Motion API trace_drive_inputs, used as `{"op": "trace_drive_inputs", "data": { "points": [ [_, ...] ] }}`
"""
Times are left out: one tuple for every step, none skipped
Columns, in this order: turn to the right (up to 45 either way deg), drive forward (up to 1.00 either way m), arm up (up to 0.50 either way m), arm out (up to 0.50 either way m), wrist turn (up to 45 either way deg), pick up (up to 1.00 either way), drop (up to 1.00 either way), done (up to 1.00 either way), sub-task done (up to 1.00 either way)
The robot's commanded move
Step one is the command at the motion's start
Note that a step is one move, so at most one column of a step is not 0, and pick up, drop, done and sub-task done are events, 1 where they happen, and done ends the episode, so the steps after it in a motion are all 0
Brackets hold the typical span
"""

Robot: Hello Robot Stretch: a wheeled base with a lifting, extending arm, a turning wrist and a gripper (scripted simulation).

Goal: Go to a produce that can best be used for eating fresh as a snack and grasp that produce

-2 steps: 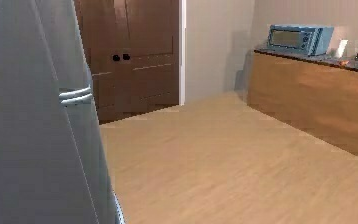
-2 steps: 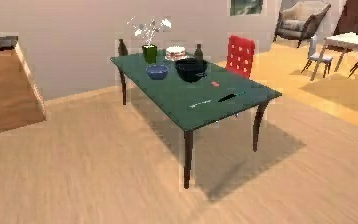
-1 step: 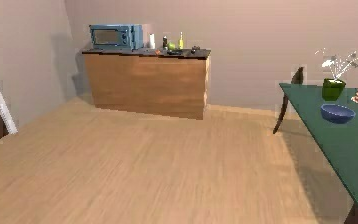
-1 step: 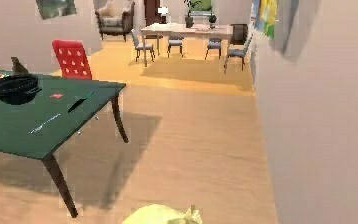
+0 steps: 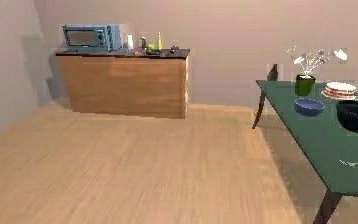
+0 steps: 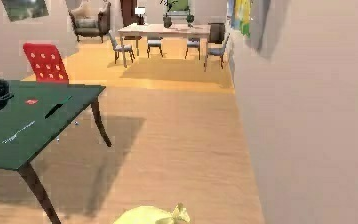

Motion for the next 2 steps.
{"op": "trace_drive_inputs", "data": {
  "points": [
    [0.0,1.00,0.00,0.00,0.0,0.00,0.00,0.00,0.00],
    [0.0,1.00,0.00,0.00,0.0,0.00,0.00,0.00,0.00]
  ]
}}
